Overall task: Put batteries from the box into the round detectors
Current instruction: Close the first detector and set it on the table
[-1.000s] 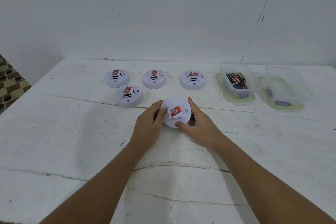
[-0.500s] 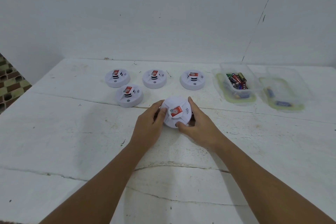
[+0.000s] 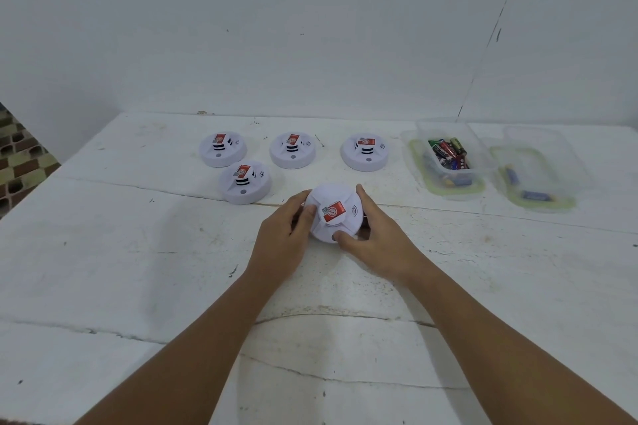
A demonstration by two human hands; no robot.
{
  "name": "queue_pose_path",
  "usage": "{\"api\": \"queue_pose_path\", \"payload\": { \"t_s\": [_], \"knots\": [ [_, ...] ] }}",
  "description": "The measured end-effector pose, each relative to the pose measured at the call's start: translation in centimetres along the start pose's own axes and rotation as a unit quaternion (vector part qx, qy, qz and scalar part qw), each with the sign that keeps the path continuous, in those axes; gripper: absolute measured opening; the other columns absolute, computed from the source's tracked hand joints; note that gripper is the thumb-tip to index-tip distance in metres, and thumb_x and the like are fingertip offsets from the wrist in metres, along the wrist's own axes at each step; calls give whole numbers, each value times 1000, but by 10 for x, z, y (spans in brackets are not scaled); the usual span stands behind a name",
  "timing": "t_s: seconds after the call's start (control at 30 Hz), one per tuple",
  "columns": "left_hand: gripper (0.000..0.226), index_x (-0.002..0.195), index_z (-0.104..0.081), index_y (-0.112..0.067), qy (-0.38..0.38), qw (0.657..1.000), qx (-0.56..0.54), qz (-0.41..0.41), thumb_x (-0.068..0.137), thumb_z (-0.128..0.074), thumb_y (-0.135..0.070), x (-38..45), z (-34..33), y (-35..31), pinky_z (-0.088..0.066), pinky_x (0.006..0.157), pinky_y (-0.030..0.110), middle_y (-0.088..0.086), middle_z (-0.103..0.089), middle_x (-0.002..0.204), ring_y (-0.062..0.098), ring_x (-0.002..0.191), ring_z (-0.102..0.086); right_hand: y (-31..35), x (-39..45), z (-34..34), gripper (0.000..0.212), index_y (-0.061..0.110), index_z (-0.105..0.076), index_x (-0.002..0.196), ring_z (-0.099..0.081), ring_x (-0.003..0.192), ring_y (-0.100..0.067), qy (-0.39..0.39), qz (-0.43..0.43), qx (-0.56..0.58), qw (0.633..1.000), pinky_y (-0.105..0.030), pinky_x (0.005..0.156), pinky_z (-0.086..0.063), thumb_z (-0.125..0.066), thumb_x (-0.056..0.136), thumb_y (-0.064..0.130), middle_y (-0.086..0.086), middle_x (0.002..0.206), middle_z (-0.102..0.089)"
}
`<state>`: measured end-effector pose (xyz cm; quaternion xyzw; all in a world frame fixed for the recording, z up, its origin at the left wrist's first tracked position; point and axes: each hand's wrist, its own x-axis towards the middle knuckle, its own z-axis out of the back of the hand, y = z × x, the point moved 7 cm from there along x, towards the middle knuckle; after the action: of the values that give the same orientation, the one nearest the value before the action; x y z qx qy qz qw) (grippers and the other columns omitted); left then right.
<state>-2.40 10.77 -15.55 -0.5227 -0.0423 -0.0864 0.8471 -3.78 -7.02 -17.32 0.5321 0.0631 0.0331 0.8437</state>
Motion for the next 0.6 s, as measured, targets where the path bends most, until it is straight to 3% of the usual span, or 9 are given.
{"api": "queue_pose_path", "payload": {
  "t_s": [0.23,0.43,0.6],
  "knots": [
    [33,140,-61,-29,-2,1000,0,-1,110,-47,-32,0,-1,-1,-48,84,6,-17,-71,118,-10,107,-62,-1,0,2,99,27,-7,167,-56,126,3,3,-9,-4,1000,2,85,-43,-74,94,26,16,150,-51],
    [34,140,-62,-26,0,1000,-2,0,110,-48,-32,0,-1,-1,-47,81,4,-15,-72,118,-10,106,-63,1,-1,4,99,28,-9,166,-51,115,19,6,-11,-6,1000,3,82,-42,-75,94,25,17,146,-53],
    [34,140,-61,-29,1,1000,2,6,110,-47,-34,2,0,2,-48,84,6,-18,-72,117,-8,106,-63,3,0,2,100,28,-8,167,-56,127,2,6,-6,-5,1000,-6,93,-44,-75,93,26,15,152,-51]
  ]
}}
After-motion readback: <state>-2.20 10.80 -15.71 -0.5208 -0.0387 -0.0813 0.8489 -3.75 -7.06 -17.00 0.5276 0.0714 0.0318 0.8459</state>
